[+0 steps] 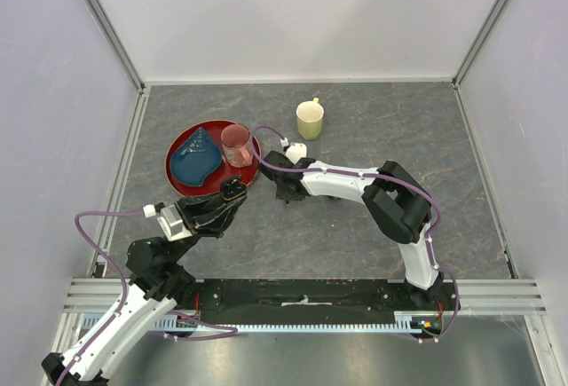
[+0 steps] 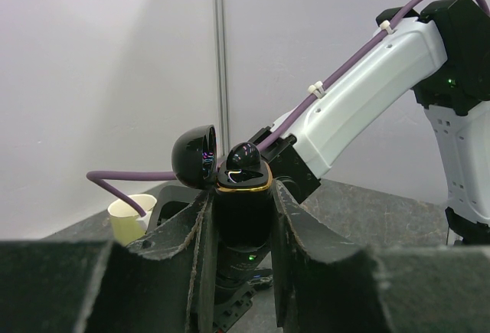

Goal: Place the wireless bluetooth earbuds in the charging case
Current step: Pick up the earbud from the center of the board.

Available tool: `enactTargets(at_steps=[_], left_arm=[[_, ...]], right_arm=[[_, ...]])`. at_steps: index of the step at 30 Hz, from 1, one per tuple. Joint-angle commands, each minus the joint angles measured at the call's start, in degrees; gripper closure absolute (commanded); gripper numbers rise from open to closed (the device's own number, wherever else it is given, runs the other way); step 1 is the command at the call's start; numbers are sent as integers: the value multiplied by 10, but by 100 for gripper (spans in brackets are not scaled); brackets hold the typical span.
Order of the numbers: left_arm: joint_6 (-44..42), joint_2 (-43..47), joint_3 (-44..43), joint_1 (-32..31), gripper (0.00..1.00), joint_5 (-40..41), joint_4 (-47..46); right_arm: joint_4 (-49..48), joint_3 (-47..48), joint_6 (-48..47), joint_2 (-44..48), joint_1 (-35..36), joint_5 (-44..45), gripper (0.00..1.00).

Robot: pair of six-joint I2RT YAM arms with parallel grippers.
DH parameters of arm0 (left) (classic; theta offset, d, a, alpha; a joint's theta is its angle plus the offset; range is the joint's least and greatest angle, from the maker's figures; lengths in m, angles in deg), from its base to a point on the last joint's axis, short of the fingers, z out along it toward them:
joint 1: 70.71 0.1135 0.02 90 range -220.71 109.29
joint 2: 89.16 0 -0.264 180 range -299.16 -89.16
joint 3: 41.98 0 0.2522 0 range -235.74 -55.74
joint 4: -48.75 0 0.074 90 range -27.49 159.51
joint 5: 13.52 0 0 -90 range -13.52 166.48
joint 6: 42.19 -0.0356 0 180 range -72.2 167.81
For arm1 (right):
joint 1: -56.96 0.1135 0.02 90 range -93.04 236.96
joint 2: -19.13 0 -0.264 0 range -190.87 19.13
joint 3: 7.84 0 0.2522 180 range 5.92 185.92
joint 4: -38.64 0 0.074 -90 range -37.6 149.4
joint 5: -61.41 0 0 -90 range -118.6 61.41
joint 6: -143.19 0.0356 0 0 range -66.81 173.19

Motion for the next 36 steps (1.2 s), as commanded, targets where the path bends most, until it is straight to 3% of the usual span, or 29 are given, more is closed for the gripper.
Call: enactTargets(at_steps=[1, 36], left_arm=[[-14, -2, -6, -2, 98, 14, -16], [-16, 4, -7, -2, 98, 19, -10]], right_arm=[[16, 7, 4, -9, 8, -9, 64], [27, 21, -7, -30, 12, -3, 68]])
